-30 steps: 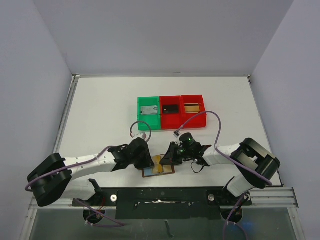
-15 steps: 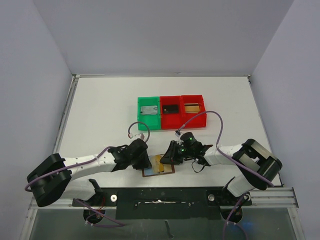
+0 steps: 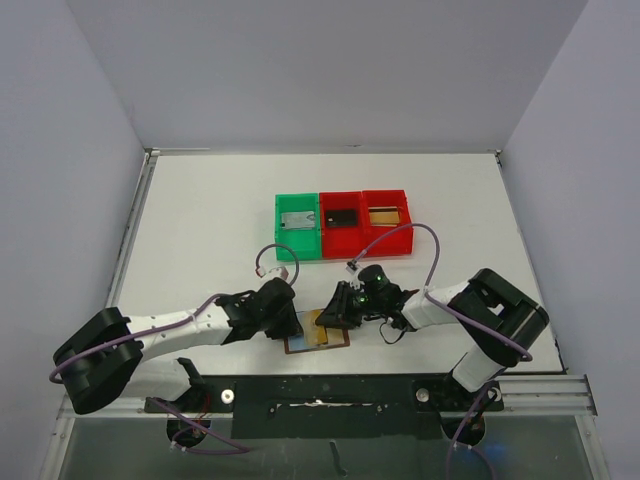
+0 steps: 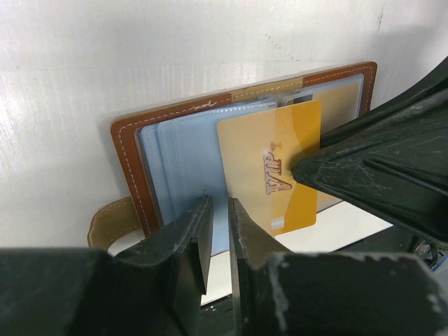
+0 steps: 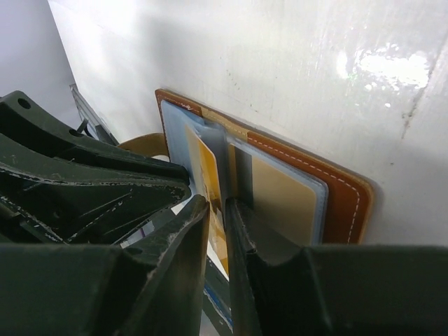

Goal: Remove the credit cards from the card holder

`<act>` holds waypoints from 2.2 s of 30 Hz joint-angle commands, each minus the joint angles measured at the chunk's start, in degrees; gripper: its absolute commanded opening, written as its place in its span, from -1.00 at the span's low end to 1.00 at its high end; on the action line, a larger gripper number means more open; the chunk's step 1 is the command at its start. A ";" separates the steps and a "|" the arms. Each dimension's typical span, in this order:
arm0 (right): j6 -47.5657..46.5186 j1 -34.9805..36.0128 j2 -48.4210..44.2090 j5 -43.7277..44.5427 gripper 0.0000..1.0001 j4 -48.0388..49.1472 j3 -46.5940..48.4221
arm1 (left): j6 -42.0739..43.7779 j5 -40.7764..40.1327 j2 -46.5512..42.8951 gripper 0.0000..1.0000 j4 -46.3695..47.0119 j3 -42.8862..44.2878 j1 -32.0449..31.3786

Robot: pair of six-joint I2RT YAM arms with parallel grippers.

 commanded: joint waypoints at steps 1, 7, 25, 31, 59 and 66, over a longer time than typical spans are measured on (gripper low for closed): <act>0.32 0.90 0.99 -1.63 -0.64 4.80 0.71 | -0.06 -0.90 -0.59 -0.70 -0.52 -1.14 -0.12; -0.04 1.03 0.06 -0.80 -0.66 3.30 0.23 | -0.18 -1.02 -0.90 -0.70 -0.49 -1.24 -0.20; -1.44 0.97 -3.56 1.83 -0.84 -0.94 -0.54 | 0.14 -1.40 -0.94 -0.70 -1.08 -1.26 -0.15; -2.29 -0.46 -6.26 1.58 -0.74 -2.12 -2.09 | 1.07 -1.56 -0.37 -0.70 -1.48 -0.59 -0.21; 2.48 2.87 -0.85 1.75 -0.83 5.28 -3.76 | 1.40 -1.05 1.01 -0.72 -1.45 -0.51 -0.26; 0.18 0.35 -6.25 2.29 -0.94 0.25 -3.40 | 1.40 -1.79 -0.28 -0.72 -2.39 -0.53 -0.21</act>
